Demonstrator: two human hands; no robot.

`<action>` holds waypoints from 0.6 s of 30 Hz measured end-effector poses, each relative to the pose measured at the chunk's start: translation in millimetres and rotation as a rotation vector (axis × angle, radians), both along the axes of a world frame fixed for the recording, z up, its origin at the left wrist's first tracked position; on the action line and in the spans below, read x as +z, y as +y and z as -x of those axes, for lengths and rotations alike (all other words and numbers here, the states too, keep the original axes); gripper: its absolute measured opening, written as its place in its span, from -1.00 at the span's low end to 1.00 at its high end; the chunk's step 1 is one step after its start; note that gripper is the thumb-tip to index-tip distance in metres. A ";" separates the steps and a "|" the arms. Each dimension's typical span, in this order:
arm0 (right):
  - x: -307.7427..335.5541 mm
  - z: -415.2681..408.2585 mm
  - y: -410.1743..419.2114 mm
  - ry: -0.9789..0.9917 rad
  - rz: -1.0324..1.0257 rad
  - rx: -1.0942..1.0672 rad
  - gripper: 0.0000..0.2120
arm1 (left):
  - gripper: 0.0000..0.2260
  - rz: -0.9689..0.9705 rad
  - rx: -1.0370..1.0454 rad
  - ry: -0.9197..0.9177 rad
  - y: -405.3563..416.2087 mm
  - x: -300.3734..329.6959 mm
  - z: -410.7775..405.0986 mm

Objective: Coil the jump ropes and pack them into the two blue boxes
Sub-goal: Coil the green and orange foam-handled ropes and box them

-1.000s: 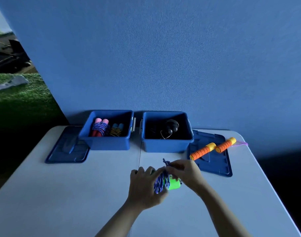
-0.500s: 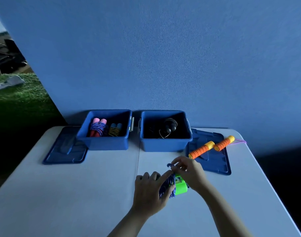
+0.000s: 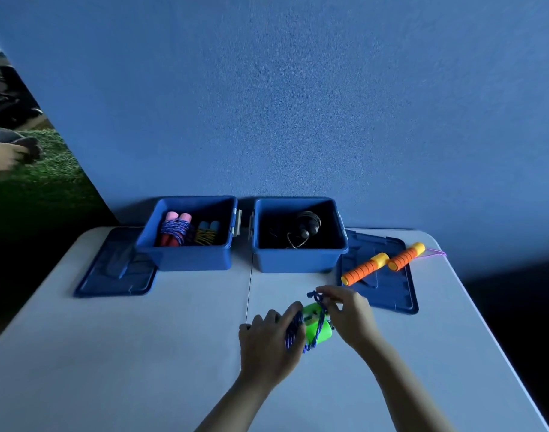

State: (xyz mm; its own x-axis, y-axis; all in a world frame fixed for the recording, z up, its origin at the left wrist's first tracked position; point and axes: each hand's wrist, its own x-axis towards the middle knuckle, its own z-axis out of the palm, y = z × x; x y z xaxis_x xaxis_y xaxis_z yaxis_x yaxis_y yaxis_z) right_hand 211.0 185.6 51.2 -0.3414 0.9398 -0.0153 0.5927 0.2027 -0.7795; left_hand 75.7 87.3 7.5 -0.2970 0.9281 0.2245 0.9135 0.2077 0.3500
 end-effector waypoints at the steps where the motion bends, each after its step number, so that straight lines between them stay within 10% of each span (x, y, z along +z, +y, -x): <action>1: -0.2 0.3 -0.7 0.013 0.003 -0.008 -0.76 | -0.70 0.004 -0.010 -0.012 -0.9 0.4 0.2; 18: -0.8 -5.0 2.8 0.203 0.297 -0.123 -0.93 | -0.52 0.029 -0.083 0.047 0.3 -3.7 -10.5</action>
